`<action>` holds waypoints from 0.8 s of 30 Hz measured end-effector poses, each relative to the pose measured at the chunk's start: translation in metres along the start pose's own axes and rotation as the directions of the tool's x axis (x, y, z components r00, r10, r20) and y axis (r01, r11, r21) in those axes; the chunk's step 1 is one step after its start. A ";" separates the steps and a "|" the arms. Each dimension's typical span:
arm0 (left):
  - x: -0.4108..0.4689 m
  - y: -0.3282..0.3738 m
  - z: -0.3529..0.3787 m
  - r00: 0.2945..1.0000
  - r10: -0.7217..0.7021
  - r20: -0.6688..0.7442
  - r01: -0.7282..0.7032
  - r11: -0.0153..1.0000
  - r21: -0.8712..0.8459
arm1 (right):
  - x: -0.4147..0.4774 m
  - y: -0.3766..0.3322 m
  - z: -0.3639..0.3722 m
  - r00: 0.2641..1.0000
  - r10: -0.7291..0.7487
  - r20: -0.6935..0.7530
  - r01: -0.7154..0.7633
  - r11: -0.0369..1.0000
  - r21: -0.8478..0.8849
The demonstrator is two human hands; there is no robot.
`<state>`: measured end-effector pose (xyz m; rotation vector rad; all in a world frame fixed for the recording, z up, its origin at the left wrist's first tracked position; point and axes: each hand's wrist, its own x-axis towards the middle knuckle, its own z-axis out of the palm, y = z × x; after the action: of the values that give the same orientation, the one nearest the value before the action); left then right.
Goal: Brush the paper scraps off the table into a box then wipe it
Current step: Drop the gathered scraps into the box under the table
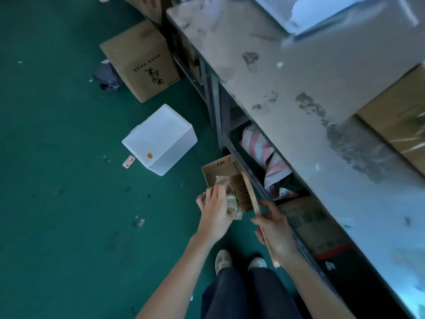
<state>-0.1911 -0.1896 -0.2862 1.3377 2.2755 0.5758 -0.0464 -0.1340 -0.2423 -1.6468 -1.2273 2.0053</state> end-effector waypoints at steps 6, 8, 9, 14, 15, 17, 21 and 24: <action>0.067 -0.061 0.097 0.990 -0.126 0.061 0.128 0.991 -0.032 | 0.121 0.055 0.011 0.999 0.003 -0.045 -0.005 0.999 -0.047; 0.085 -0.077 0.121 0.983 -0.161 0.086 0.166 0.985 -0.052 | 0.152 0.072 0.011 0.999 0.010 -0.052 -0.015 0.996 -0.087; 0.095 -0.087 0.136 0.979 -0.176 0.100 0.183 0.980 -0.074 | 0.169 0.081 0.011 0.998 0.005 -0.059 -0.012 0.994 -0.106; 0.126 -0.130 0.193 0.942 -0.248 0.224 0.293 0.936 -0.193 | 0.227 0.115 0.010 0.993 0.040 -0.111 -0.053 0.991 -0.121; 0.129 -0.135 0.199 0.937 -0.252 0.242 0.306 0.925 -0.225 | 0.234 0.118 0.010 0.991 0.058 -0.121 -0.071 0.992 -0.106; 0.135 -0.143 0.210 0.933 -0.247 0.262 0.313 0.916 -0.253 | 0.250 0.127 0.008 0.988 0.069 -0.136 -0.082 0.992 -0.094; 0.137 -0.149 0.206 0.929 -0.277 0.247 0.345 0.890 -0.297 | 0.257 0.128 0.009 0.986 0.091 -0.142 -0.103 0.991 -0.081; 0.130 -0.145 0.194 0.920 -0.304 0.248 0.376 0.864 -0.335 | 0.244 0.122 0.009 0.985 0.091 -0.147 -0.105 0.991 -0.089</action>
<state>-0.2418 -0.1139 -0.5458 0.7453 2.0460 0.6860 -0.0960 -0.0486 -0.4972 -1.8953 -1.2316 1.8717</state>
